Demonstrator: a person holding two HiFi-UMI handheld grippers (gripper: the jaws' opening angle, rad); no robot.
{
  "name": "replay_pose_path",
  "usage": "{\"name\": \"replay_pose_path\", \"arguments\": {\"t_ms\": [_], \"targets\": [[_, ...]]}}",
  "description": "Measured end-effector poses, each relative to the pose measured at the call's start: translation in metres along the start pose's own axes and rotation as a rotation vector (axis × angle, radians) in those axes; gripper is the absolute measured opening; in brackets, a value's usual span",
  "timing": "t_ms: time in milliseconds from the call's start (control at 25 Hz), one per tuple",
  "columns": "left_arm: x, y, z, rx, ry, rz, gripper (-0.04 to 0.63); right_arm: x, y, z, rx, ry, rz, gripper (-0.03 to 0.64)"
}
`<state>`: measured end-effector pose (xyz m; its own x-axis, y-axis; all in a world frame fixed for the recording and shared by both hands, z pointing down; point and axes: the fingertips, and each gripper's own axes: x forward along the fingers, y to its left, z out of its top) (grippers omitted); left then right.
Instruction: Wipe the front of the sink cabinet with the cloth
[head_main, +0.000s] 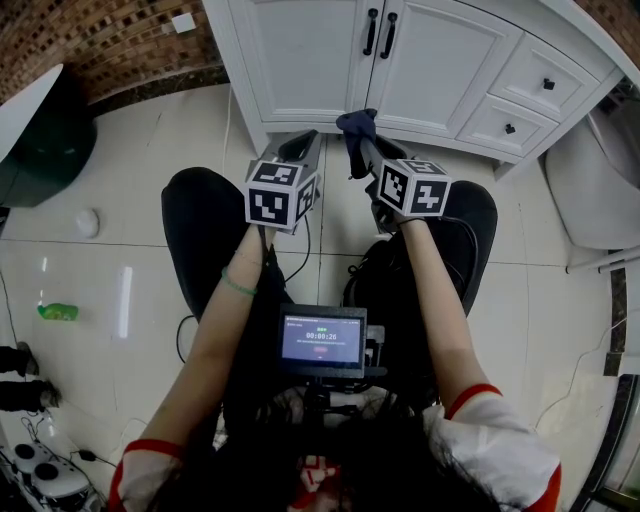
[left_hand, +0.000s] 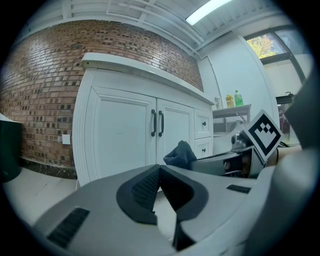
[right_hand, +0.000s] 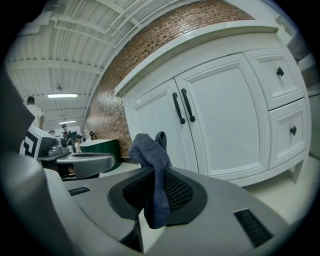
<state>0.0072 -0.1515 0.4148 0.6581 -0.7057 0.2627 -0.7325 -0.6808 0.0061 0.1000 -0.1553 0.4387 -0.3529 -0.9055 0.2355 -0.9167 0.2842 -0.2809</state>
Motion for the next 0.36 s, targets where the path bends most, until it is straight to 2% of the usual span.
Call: {"name": "replay_pose_path", "arguments": {"t_ms": [360], "targets": [[0.0029, 0.0006, 0.0027, 0.006, -0.004, 0.001, 0.021, 0.0031, -0.0022, 0.0008, -0.004, 0.004, 0.000, 0.061]]}}
